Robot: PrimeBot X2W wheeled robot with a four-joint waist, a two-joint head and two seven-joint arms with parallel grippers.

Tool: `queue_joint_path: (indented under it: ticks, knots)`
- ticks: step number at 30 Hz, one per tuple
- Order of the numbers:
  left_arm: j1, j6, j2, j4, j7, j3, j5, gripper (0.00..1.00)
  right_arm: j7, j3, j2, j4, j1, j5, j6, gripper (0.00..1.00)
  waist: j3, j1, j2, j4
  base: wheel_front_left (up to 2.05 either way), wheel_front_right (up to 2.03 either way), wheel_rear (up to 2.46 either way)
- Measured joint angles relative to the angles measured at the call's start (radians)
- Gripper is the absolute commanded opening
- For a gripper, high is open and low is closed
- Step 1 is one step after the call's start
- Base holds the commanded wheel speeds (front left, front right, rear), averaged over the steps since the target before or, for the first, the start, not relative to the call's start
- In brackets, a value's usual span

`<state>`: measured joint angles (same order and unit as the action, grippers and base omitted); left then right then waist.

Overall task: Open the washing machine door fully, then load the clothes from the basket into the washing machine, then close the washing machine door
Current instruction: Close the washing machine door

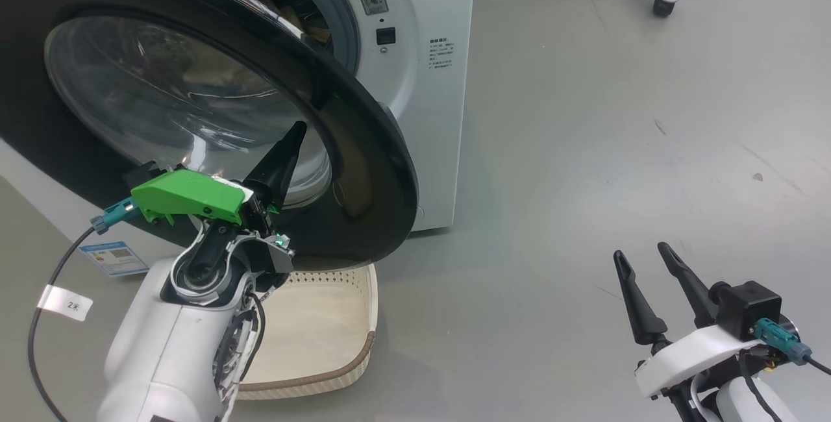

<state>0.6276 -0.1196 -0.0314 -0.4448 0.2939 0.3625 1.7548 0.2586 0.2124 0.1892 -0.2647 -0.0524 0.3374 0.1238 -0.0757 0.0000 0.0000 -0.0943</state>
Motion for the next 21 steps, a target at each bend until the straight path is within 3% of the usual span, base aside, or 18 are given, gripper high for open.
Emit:
queue_joint_path:
  ticks: [7, 10, 12, 14, 16, 21]
  knots:
    - [-0.001, 0.000, 0.000, 0.001, -0.022, 0.003, -0.059, 0.02, 0.000, 0.002, -0.001, 0.002, 0.000, 0.000, 0.000, 1.00, 0.005, 0.0000, 0.0000, 0.012, 0.00, 0.00, 0.00]
    - [-0.006, 0.000, 0.000, -0.002, -0.039, 0.002, -0.070, 0.41, 0.000, -0.002, -0.001, 0.001, 0.001, 0.000, 0.000, 1.00, 0.013, 0.0000, 0.0000, 0.018, 0.00, 0.00, 0.00]
    - [-0.014, 0.000, -0.003, -0.006, -0.049, 0.006, -0.086, 0.57, 0.000, -0.004, -0.001, 0.001, 0.008, 0.000, 0.000, 1.00, 0.020, 0.0000, 0.0000, 0.022, 0.00, 0.00, 0.00]
    - [-0.027, 0.000, -0.006, -0.006, -0.056, 0.018, -0.124, 0.84, 0.000, -0.009, -0.001, 0.001, 0.017, 0.000, 0.000, 1.00, 0.026, 0.0000, 0.0000, 0.028, 0.00, 0.00, 0.00]
    - [-0.043, 0.000, -0.009, -0.006, -0.066, 0.024, -0.131, 0.99, 0.000, -0.013, -0.001, 0.001, 0.026, 0.000, 0.000, 1.00, 0.030, 0.0000, 0.0000, 0.034, 0.00, 0.00, 0.00]
    - [-0.075, 0.000, -0.030, -0.010, -0.095, 0.040, -0.187, 1.00, 0.000, -0.019, -0.001, 0.001, 0.031, 0.000, 0.000, 1.00, 0.038, 0.0000, 0.0000, 0.054, 0.00, 0.00, 0.00]
